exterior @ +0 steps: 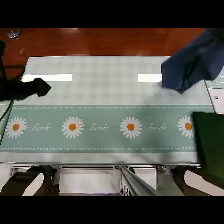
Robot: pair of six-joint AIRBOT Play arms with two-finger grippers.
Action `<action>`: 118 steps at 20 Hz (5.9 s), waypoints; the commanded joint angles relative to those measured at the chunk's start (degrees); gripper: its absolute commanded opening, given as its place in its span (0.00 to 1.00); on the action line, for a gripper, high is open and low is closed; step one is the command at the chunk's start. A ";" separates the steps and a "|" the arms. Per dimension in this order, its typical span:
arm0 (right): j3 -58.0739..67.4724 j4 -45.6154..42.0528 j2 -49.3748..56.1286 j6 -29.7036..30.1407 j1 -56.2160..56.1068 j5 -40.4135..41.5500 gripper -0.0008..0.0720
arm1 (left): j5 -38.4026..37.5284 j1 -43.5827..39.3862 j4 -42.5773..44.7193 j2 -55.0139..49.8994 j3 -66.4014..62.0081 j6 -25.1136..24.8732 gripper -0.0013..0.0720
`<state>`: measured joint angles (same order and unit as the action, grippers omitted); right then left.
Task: Fold the shirts.
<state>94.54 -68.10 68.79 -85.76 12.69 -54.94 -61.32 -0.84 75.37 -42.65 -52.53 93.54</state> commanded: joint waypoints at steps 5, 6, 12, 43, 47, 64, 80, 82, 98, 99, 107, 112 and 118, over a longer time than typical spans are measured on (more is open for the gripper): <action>8.66 0.26 -15.67 -0.02 -15.67 -4.59 0.05 | 1.79 -7.15 -8.74 13.49 11.82 0.22 0.98; 8.61 0.24 -15.67 -0.09 -19.02 -8.59 0.05 | 2.32 -8.00 -8.83 12.83 11.82 0.22 0.98; -16.50 -1.99 -10.32 -9.29 -42.58 -3.23 0.05 | 4.17 -8.72 -6.75 8.26 11.80 -0.02 0.98; -71.47 10.56 -23.45 0.74 1.27 -4.44 0.86 | 29.09 -24.15 -51.39 -22.45 22.36 -17.14 0.61; -71.63 12.09 -17.68 0.70 -7.58 -2.80 0.86 | 20.74 -21.94 -51.39 -23.61 14.23 -26.56 0.05; -25.33 20.11 3.96 3.67 -19.06 -3.39 0.05 | -2.40 2.16 -51.41 -18.43 -8.76 -27.21 0.05; 18.64 -20.81 -30.58 -6.12 -17.79 -25.66 0.05 | -25.16 10.95 -12.00 1.84 -49.92 -13.75 0.05; 17.59 -25.51 -32.15 -7.02 -17.79 -31.91 0.05 | -25.31 6.25 -4.74 5.81 -45.59 -13.09 0.05; -34.71 -17.18 -8.04 -13.49 -8.35 -3.32 0.05 | 4.07 1.36 -15.69 -7.56 16.41 -13.11 0.05; -32.87 -13.05 -3.50 -11.26 -7.08 -2.82 0.05 | 6.47 1.36 -18.36 -11.43 15.78 -13.55 0.05; -15.28 -1.66 12.50 -0.24 2.12 -15.74 0.86 | -9.86 8.74 -9.62 -28.00 -7.67 -13.49 0.98; -35.85 -0.96 -1.42 -0.72 15.80 -10.78 0.86 | -9.79 21.27 -34.84 -21.64 4.09 -25.44 0.98; -59.82 15.58 -10.08 9.75 15.67 -8.33 0.86 | -2.29 19.63 -32.28 -26.21 14.38 -28.35 0.98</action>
<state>43.55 -59.42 61.84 -80.71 27.57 -63.20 -65.76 17.82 44.16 -67.11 -41.21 67.13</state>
